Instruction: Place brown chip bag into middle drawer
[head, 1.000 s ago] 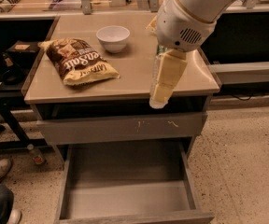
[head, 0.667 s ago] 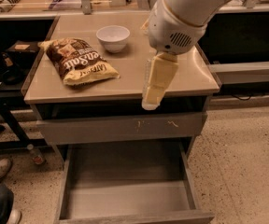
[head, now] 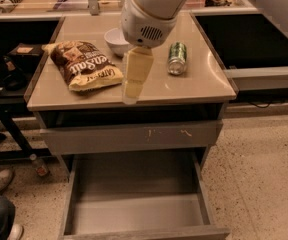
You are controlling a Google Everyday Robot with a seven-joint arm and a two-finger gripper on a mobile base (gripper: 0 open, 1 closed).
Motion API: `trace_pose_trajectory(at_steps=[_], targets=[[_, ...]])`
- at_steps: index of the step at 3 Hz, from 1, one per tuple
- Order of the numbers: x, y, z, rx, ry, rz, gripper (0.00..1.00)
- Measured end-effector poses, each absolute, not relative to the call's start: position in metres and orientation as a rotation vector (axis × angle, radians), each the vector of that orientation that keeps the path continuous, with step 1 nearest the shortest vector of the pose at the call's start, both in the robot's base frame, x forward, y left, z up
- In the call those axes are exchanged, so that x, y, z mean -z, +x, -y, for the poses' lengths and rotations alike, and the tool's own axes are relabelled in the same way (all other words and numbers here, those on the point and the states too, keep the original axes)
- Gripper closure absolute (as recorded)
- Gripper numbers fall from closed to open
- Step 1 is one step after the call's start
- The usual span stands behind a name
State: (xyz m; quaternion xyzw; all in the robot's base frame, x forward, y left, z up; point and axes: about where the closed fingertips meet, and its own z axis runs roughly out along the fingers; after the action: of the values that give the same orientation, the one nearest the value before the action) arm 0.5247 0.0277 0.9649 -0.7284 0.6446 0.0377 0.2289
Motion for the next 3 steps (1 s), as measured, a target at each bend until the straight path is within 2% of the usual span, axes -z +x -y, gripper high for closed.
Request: trace_pose_trajectory(at_steps=[1, 3], targets=[[-0.951, 0.542, -0.056, -0.198, -2.038, -1.732, 0.00], [-0.943, 0.545, -0.072, -0.221, -2.038, -1.725, 0.00]])
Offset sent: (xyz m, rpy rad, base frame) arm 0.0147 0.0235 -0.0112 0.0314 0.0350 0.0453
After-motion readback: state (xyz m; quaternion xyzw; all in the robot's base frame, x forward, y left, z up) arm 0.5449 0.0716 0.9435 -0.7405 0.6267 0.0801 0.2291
